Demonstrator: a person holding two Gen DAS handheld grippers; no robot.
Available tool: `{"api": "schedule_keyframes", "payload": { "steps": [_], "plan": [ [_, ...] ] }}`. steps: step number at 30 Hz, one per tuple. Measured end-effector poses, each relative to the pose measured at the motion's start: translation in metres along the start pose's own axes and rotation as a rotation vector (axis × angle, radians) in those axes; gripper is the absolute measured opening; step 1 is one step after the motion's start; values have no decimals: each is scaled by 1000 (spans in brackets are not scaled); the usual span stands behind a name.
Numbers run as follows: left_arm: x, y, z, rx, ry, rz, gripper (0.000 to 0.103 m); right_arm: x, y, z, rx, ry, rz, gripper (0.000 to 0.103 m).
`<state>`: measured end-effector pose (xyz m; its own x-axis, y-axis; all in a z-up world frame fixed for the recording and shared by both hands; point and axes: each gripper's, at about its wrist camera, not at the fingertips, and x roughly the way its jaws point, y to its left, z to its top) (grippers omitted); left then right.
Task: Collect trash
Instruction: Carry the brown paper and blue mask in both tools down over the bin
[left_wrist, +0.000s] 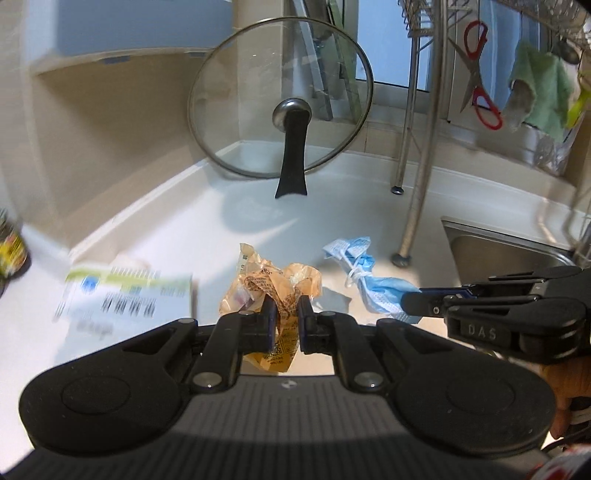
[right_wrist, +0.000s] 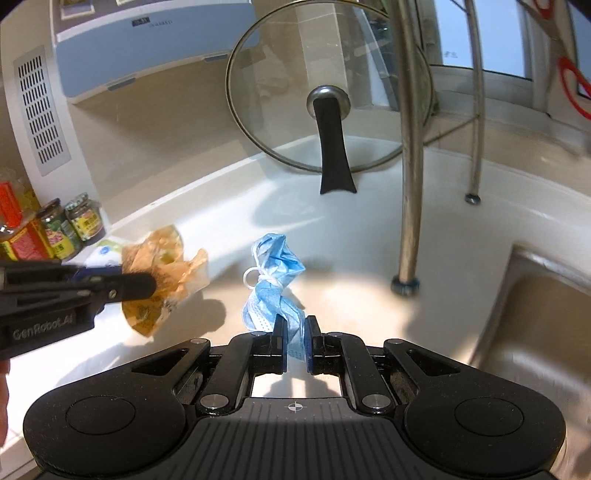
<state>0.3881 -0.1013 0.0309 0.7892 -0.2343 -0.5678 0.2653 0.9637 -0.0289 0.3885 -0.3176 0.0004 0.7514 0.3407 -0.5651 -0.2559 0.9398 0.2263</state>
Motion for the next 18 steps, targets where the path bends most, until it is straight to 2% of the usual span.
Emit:
{"api": "schedule_keyframes", "payload": {
  "steps": [8, 18],
  "plan": [
    [-79, 17, -52, -109, 9, -23, 10, -53, 53, -38, 25, 18, 20, 9],
    [-153, 36, -100, -141, 1, -33, 10, -96, 118, -86, 5, 42, 43, 9]
  ]
}}
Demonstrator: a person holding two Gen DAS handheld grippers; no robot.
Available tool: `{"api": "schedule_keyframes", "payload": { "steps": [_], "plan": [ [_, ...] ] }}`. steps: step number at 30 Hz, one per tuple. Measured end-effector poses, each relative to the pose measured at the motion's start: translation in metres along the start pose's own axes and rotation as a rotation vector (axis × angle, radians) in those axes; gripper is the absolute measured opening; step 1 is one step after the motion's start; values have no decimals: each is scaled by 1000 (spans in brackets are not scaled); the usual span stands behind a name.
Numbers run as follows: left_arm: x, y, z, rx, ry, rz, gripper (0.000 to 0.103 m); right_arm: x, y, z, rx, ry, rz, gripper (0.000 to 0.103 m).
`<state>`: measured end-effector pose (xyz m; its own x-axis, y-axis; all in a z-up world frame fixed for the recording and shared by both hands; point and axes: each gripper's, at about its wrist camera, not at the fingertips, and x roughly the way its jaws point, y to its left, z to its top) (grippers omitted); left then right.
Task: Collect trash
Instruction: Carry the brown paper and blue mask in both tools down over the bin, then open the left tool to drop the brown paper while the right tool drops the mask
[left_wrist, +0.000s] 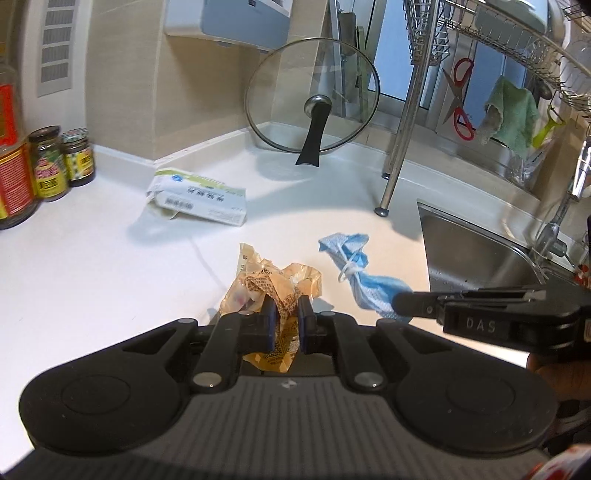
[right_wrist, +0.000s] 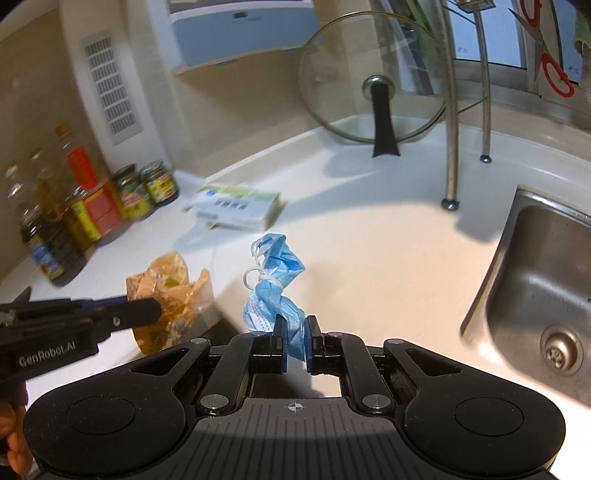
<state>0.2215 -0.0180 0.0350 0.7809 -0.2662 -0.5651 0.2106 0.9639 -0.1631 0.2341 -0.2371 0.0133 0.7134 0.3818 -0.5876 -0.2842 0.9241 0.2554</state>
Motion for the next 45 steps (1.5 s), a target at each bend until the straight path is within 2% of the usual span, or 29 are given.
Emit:
{"api": "schedule_keyframes", "payload": {
  "steps": [6, 14, 21, 28, 38, 45],
  "plan": [
    [-26, 15, -25, -38, 20, 11, 10, -6, 24, -28, -8, 45, 14, 9],
    [-33, 20, -65, -113, 85, 45, 10, 2, 22, -57, -66, 138, 38, 9],
    [-6, 16, -102, -188, 205, 85, 10, 33, 1, -89, -94, 256, 57, 9],
    [31, 24, -128, -266, 294, 114, 10, 67, -13, -108, -126, 334, 65, 9],
    [75, 41, -156, -340, 377, 144, 10, 113, -23, -125, -155, 403, 60, 9],
    [99, 53, -167, -382, 408, 157, 10, 144, -28, -138, -156, 452, 62, 9]
  ]
}}
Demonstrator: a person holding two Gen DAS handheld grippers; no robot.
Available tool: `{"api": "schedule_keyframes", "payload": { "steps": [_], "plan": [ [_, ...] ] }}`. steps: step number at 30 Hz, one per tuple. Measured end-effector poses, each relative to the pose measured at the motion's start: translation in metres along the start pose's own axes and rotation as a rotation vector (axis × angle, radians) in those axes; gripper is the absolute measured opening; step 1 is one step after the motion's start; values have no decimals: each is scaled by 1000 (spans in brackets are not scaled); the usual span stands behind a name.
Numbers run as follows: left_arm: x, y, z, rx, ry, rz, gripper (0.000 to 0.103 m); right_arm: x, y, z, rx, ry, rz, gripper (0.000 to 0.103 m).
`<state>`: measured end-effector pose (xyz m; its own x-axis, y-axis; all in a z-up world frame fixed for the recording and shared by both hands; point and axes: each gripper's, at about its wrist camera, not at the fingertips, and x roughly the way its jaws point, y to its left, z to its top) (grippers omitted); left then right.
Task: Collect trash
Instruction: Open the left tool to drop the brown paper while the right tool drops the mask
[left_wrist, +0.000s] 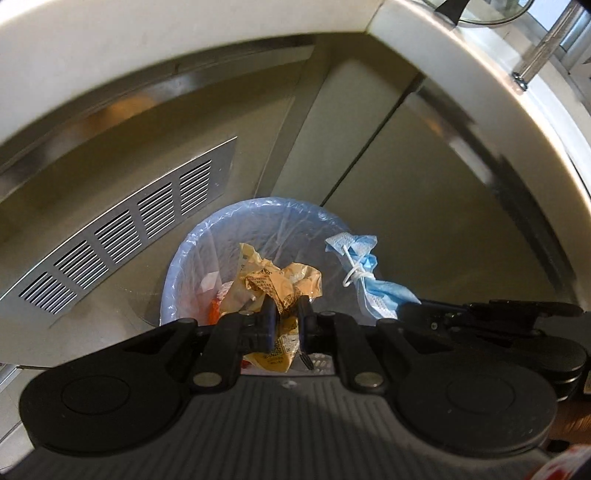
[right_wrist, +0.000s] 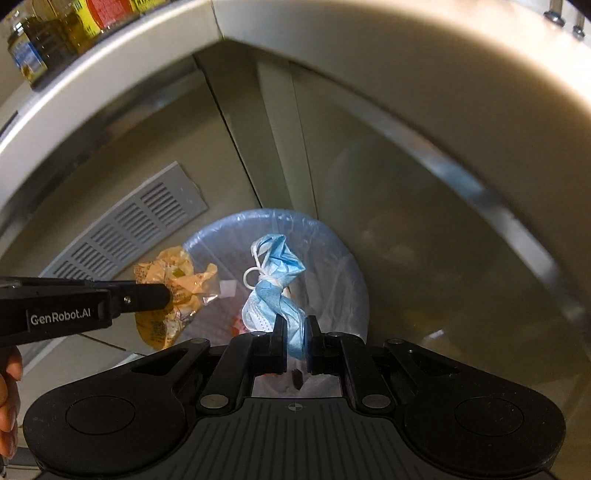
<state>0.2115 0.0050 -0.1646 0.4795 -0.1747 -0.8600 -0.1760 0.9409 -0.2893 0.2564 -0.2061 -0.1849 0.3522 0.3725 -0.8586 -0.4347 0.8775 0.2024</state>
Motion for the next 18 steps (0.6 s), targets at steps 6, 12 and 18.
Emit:
{"api": "schedule_keyframes", "payload": {
  "steps": [6, 12, 18],
  "plan": [
    [17, 5, 1, -6, 13, 8, 10, 17, -1, -2, 1, 28, 3, 9],
    [27, 6, 0, -11, 19, 10, 10, 27, -1, -1, 6, 37, 4, 9],
    [31, 6, 1, -13, 12, 18, 13, 34, -1, -1, 11, 41, 0, 9]
  ]
}}
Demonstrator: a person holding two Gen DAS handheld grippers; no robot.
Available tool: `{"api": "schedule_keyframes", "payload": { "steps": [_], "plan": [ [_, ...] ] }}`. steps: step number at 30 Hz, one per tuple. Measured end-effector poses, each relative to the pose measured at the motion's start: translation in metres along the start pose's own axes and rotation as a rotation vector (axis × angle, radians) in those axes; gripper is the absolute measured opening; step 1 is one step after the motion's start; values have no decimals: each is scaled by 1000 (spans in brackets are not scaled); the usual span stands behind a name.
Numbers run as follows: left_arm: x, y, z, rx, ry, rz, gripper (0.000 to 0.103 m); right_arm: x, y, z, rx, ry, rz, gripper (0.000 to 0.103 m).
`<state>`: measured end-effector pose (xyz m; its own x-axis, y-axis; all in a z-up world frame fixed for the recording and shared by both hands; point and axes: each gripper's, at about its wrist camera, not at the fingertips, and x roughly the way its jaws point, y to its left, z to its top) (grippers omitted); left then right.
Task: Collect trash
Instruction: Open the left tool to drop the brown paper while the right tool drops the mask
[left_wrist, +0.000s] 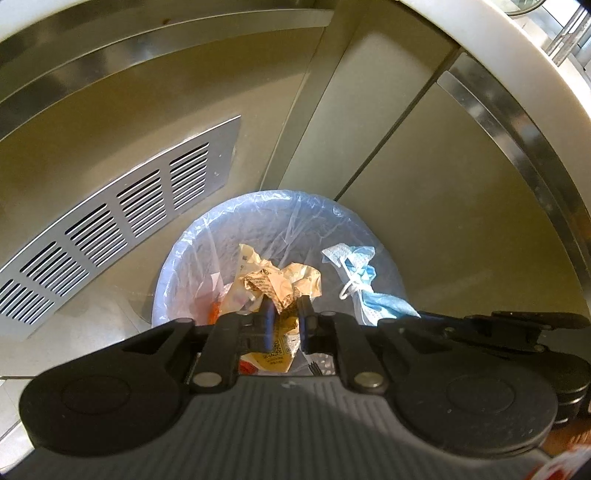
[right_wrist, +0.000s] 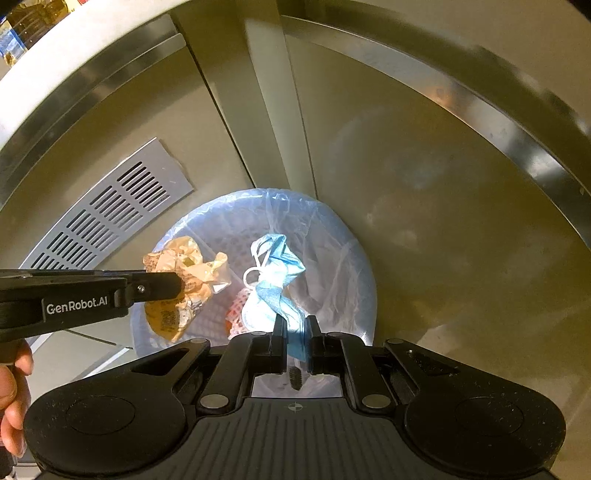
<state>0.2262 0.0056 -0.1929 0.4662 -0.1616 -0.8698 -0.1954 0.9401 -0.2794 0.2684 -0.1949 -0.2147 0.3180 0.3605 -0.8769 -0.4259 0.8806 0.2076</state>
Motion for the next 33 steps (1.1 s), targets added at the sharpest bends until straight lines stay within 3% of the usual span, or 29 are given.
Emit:
{"api": "schedule_keyframes", "payload": {
  "steps": [1, 3, 33],
  "plan": [
    [1, 0, 0, -4, -3, 5, 21, 0, 0, 0, 2, 0, -1, 9],
    [3, 1, 0, -11, 3, 3, 24, 0, -1, 0, 4, 0, -3, 9],
    [-13, 15, -21, -10, 15, 37, 24, 1, 11, 3, 24, -8, 46, 9]
  ]
}}
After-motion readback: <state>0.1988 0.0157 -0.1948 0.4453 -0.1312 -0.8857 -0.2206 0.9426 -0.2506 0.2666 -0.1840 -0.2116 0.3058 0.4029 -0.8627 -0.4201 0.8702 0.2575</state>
